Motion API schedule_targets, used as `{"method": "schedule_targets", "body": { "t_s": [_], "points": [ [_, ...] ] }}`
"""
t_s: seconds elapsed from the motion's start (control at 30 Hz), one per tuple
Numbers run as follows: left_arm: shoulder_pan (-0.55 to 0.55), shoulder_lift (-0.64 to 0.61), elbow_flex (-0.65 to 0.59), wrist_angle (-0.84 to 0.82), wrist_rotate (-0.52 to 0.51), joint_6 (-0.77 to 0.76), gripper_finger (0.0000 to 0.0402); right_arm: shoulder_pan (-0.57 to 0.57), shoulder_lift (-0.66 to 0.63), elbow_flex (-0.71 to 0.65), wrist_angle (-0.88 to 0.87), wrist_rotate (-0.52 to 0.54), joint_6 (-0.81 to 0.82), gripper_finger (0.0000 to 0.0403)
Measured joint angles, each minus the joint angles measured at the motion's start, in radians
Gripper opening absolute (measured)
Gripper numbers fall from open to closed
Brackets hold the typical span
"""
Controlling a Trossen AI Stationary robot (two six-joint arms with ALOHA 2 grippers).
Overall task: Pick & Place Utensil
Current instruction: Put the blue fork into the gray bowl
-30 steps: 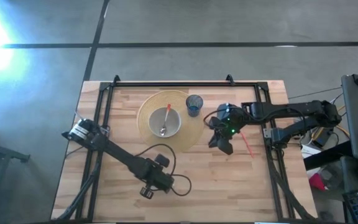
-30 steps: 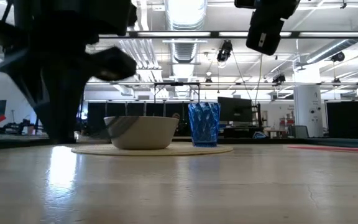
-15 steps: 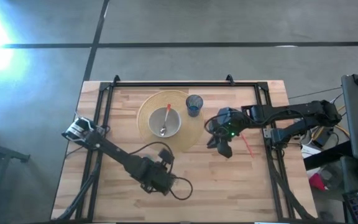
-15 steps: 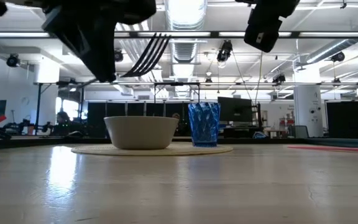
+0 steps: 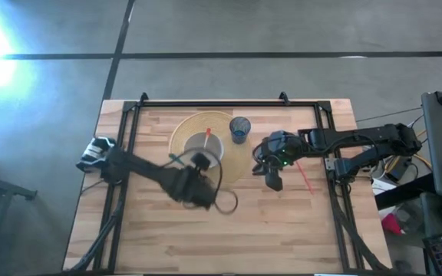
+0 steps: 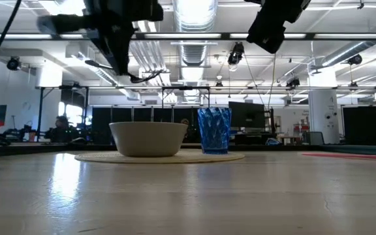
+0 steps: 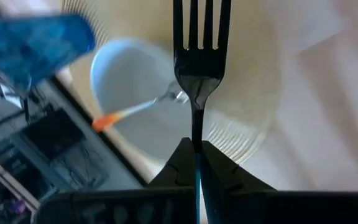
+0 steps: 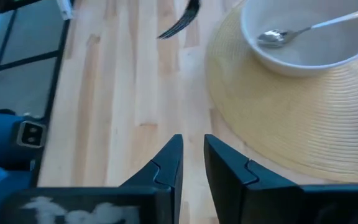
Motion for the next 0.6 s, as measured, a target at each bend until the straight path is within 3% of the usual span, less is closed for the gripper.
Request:
{"method": "schedule_targets", "body": {
  "t_s": [0.33, 0.6],
  "points": [
    [0.263, -0.037, -0.001, -0.007, -0.048, 0.222, 0.0, -0.001, 0.0, 0.0, -0.002, 0.023, -0.02, 0.0059],
    [0.362, -0.036, -0.001, -0.004, -0.071, 0.313, 0.0, -0.001, 0.0, 0.0, -0.012, 0.023, 0.014, 0.0063]
  ]
}}
